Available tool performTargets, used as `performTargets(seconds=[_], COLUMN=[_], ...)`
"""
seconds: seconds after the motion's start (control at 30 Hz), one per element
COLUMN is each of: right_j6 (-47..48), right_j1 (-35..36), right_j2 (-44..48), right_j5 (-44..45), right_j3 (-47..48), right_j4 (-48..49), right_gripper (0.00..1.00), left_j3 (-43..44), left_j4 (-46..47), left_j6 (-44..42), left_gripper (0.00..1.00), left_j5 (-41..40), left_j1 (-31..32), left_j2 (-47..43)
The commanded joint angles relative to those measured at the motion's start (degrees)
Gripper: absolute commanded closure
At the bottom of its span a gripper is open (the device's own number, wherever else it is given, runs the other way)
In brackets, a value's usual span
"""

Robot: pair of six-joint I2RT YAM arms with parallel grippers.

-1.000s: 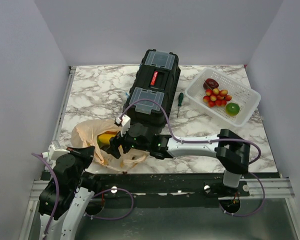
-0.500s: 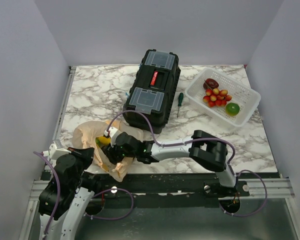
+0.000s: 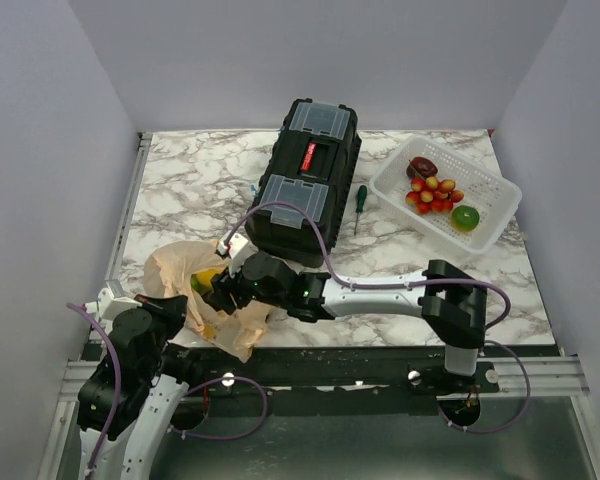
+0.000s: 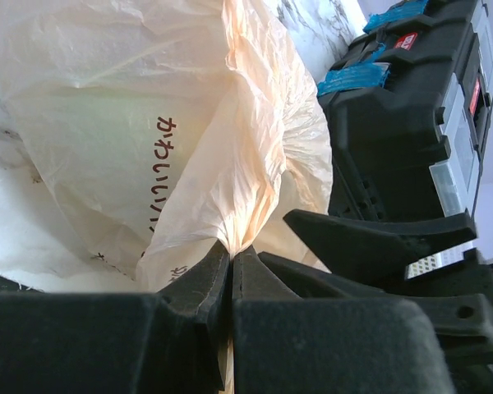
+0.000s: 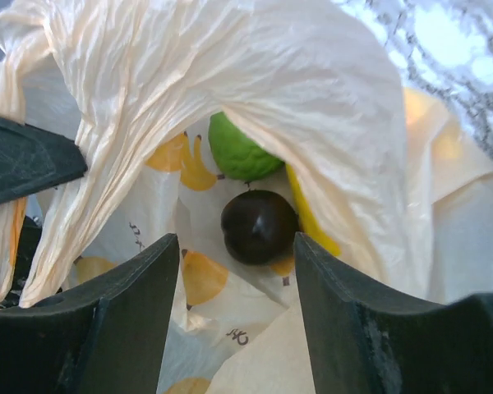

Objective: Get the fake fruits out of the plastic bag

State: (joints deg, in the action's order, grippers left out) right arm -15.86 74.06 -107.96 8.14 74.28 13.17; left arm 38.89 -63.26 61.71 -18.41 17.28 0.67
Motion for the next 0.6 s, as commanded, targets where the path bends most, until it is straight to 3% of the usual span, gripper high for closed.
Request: performTargets(seconds=[0.0,0.13,0.37,0.57], right_j6=[3.3,4.7,10.1,18.3], right_j1=[-0.7,-1.7,-2.4,-2.7], right_j2=[0.1,-3.4,-10.9,-16.3], right_j5=[2.5,2.0,3.5,5.9], right_j3=[-0.3,3.6,10.3,14.9], right_j4=[-1.8,-2.5,-5.1,-7.2], right_gripper=[0.42,0.52,0.53,0.29], left_j3=[-0.4,-0.2,-0.4,-0.6], left_j4=[-0.7,-0.5,-0.4,-0.3], left_j6=[-0.5,-0.7,-0.9,-0.9], left_gripper=[1.00,1.00,1.00,1.00], left_j5=[-1.2,-1.3,-1.0,-0.8], left_j1=[0.3,0.2,0.2,0.2], left_j2=[-2.8,-3.0,-3.1,-3.2])
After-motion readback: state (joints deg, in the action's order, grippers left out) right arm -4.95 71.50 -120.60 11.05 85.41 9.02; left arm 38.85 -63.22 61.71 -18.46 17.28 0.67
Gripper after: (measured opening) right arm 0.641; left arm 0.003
